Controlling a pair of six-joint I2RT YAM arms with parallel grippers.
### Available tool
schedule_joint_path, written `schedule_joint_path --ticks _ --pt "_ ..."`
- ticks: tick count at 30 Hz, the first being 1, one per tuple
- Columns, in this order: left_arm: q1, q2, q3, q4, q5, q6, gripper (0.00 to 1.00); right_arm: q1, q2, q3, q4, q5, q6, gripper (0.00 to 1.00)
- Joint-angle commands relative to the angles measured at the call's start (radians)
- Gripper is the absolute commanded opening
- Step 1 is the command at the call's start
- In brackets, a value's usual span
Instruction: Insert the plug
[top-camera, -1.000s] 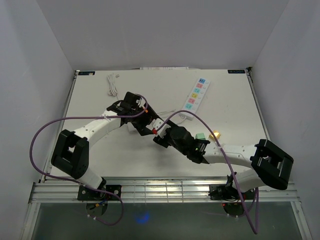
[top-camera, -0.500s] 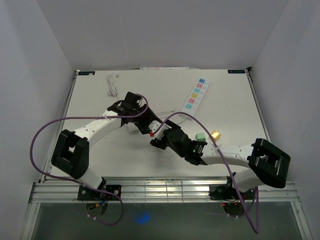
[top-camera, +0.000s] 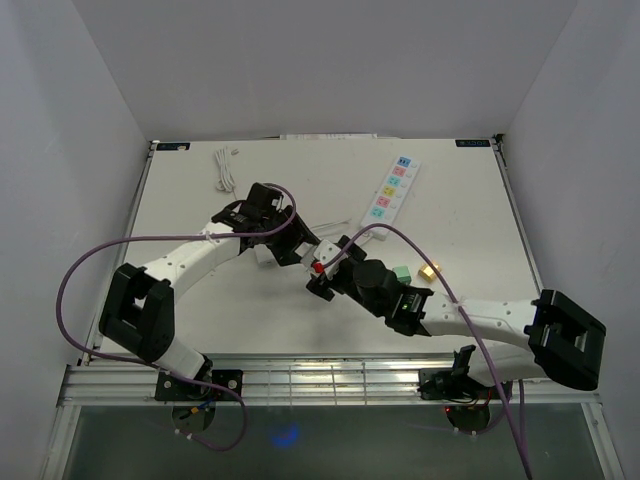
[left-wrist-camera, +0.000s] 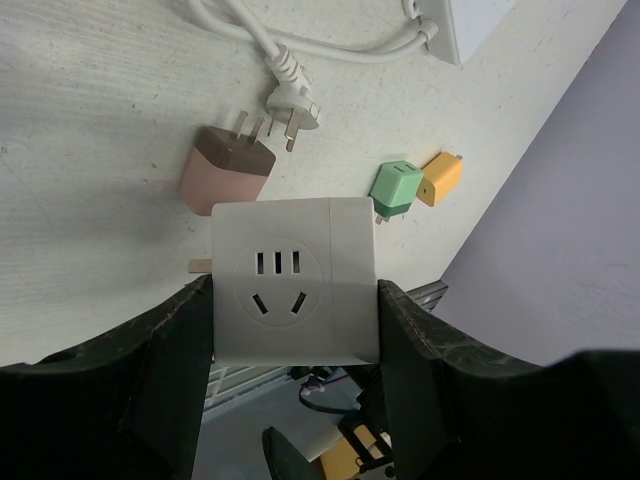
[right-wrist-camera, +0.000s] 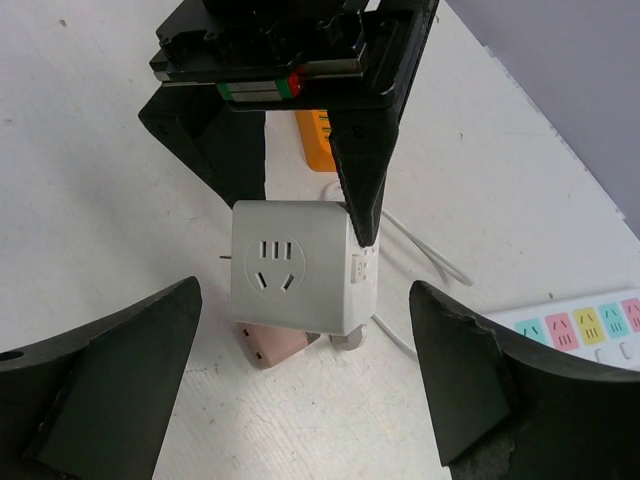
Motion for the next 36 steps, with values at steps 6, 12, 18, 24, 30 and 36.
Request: schedule_joint_path --ticks 6,12,18,24,30,36 --pt "-0.003 -0.079 -0.021 0.096 -0.002 0.085 0.00 -0.050 -0.114 -0.028 0.022 -0.066 0.118 0.89" --pt "-0.003 -0.093 -0.026 0.122 0.018 0.230 0.00 -0.201 -0.175 0.021 -0.083 -0.254 0.247 0.89" --pt "-0.002 -0.166 -0.147 0.347 0.162 0.289 0.00 -0.377 -0.148 0.093 -0.160 -0.589 0.422 0.89" --pt "0.003 -0.149 -0.135 0.418 0.292 0.293 0.00 -0.404 -0.080 0.131 -0.158 -0.750 0.442 0.89" --pt "0.006 -0.152 -0.110 0.388 0.275 0.312 0.00 -0.411 -0.039 0.142 -0.146 -0.807 0.468 0.89" --pt "0.007 -0.162 -0.098 0.361 0.262 0.330 0.00 -0.414 -0.036 0.128 -0.144 -0.803 0.477 0.89"
